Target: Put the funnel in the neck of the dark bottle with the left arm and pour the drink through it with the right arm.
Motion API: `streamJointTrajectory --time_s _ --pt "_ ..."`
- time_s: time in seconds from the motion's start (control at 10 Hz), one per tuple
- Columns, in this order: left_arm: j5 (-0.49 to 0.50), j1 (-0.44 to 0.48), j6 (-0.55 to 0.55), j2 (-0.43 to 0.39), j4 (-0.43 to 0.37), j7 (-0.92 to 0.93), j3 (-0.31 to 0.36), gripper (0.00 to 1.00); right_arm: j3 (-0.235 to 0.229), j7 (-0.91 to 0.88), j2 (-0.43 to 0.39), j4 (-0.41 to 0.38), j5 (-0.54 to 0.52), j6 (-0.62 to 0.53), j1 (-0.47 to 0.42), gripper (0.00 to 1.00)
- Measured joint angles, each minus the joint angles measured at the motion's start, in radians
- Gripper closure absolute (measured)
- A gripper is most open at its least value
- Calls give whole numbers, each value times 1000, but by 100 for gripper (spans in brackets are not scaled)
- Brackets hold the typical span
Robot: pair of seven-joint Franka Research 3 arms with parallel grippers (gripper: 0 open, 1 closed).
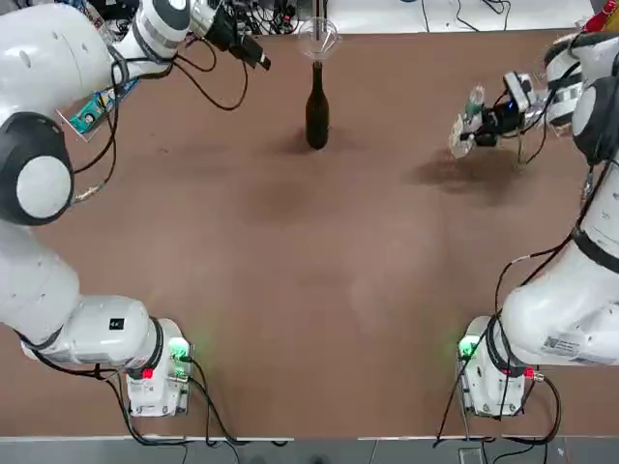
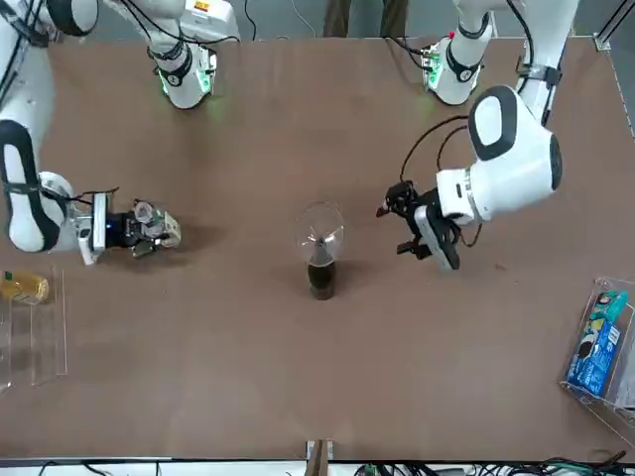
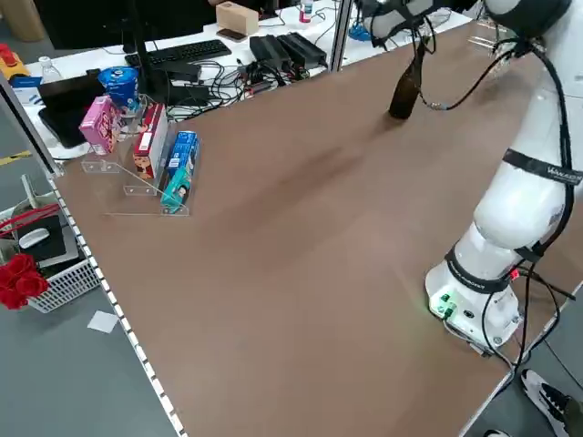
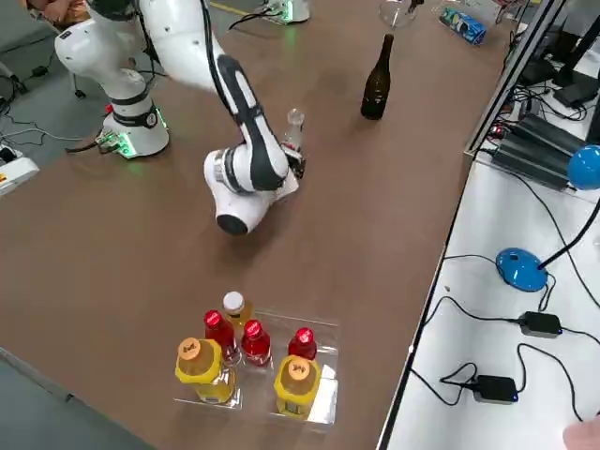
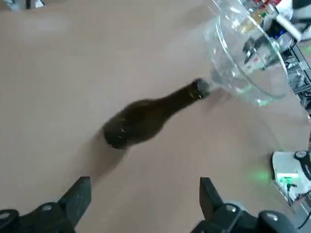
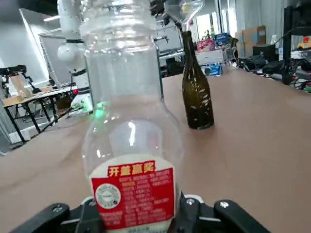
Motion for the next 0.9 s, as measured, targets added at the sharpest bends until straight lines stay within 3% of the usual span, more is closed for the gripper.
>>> streamJointTrajectory --time_s 0.2,0.5,0.7,0.9 --pt "-86 18 3 -1 -21 205 -2 0 -2 230 -134 -1 -63 36 6 57" --pt "-251 20 -6 92 -11 553 -27 0 -2 489 -267 -3 -117 83 32 57" --pt "-351 23 -64 209 55 882 -70 0 0 628 -322 -5 -133 116 60 57" --pt "-406 23 -114 356 173 1057 -114 0 34 798 -397 -5 -161 179 85 57"
